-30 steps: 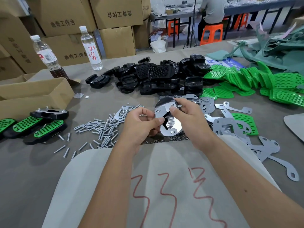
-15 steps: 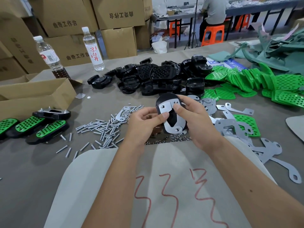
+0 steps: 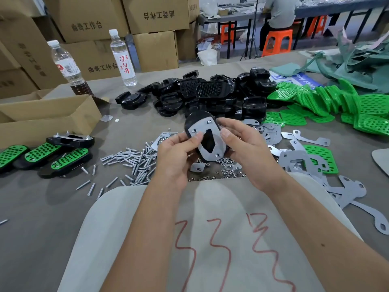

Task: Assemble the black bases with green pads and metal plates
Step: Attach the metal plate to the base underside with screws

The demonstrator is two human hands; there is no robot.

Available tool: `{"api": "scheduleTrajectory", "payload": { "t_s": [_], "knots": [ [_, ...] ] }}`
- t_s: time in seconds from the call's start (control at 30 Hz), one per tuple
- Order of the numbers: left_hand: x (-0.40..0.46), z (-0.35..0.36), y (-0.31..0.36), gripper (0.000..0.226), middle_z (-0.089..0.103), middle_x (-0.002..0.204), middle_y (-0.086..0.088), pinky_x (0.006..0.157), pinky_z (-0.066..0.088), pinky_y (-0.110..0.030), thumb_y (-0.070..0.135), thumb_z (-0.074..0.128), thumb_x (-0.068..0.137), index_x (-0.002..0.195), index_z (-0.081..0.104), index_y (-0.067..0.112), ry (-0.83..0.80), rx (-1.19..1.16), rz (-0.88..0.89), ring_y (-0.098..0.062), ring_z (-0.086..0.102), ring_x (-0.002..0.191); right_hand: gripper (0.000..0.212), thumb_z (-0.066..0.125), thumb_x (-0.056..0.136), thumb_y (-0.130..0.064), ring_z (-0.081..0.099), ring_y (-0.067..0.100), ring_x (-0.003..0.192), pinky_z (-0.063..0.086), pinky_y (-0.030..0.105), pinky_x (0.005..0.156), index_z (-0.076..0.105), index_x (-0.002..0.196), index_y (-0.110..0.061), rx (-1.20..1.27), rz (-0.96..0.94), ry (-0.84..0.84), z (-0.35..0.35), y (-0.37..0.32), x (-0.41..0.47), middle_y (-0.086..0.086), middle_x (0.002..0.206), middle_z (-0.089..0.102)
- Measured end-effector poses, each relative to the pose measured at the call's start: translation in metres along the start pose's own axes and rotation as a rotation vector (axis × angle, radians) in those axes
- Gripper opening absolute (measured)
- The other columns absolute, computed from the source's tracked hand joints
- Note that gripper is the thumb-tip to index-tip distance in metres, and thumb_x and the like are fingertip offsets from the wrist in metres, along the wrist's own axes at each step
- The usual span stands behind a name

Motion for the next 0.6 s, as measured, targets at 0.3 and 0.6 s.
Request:
{"api": "scheduleTrajectory", "payload": {
  "t_s": [0.3, 0.6],
  "knots": [
    [0.016, -0.045, 0.015, 0.022, 0.077, 0.097, -0.008, 0.068, 0.061, -0.033, 0.011, 0.073, 0.093, 0.113, 0.069, 0.005, 0.301, -0.238, 0.027, -0.021, 0.070, 0.084, 0.007, 0.083, 0.086, -0.028, 0.050, 0.000, 0.085, 0.037, 0.028, 0.074, 0.077, 0.083, -0.030, -1.089, -0.148, -0.249, 0.006, -0.006, -0.005, -0.012, 0.088, 0.060],
    [0.010, -0.029, 0.003, 0.026, 0.076, 0.112, -0.021, 0.097, 0.055, -0.063, 0.006, 0.070, 0.095, 0.116, 0.064, -0.008, 0.270, -0.160, -0.020, -0.039, 0.074, 0.105, 0.014, 0.080, 0.089, -0.031, 0.050, 0.009, 0.099, 0.042, 0.030, 0.085, 0.071, 0.079, -0.033, -1.097, -0.070, -0.380, 0.010, -0.001, -0.006, -0.012, 0.095, 0.058]
  ]
}}
Point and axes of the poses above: each hand's wrist, its own x-axis towards the middle knuckle, its own z-axis out of the palm, y = z × x, the point moved 6 cm from there along x, towards the middle knuckle
